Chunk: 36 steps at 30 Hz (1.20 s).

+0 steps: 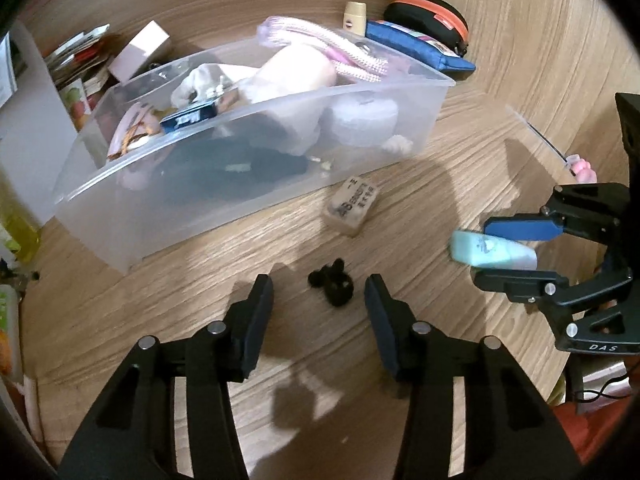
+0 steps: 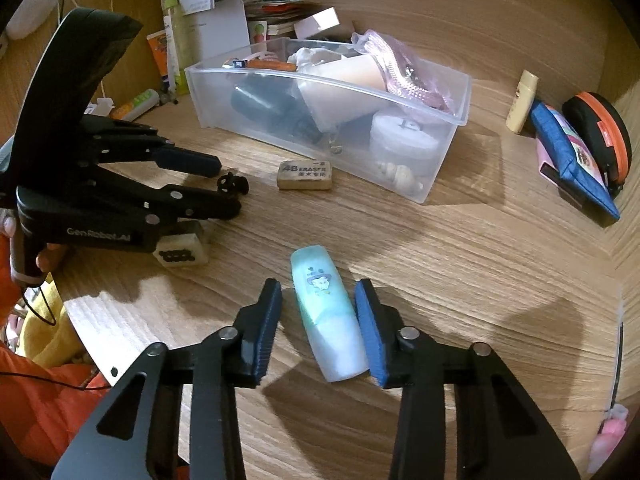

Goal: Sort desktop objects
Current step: 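Grasp the black clip with the left gripper while the right grasps the light-blue tube, then lift black clip and light-blue tube toward the clear box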

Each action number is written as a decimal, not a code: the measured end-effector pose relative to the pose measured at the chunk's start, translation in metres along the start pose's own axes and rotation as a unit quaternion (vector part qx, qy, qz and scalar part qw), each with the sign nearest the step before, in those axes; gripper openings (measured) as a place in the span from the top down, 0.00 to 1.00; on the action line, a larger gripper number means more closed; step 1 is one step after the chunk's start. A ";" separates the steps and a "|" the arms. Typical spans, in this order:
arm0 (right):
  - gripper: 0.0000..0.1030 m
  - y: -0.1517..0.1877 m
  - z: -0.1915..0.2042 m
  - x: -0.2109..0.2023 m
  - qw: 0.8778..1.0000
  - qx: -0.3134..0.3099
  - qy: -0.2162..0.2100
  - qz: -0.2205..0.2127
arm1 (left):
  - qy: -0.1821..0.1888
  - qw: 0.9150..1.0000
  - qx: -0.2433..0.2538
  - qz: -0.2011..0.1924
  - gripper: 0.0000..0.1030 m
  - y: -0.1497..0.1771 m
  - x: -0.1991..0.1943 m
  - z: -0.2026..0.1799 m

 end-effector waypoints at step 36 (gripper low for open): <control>0.78 -0.080 -0.030 -0.039 0.994 0.006 -0.001 -0.107 | 0.016 0.988 -0.083 -0.129 0.79 -0.023 -0.080 0.054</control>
Point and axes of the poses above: each gripper's, at about its wrist camera, not at the fingertips, and x roughly the way its jaws point, z to its left, y to its underside, the point moved 5 cm from there along x, roughly the way its jaws point, and after that the axes turned 9 degrees about -x, right-handed, at the moved point
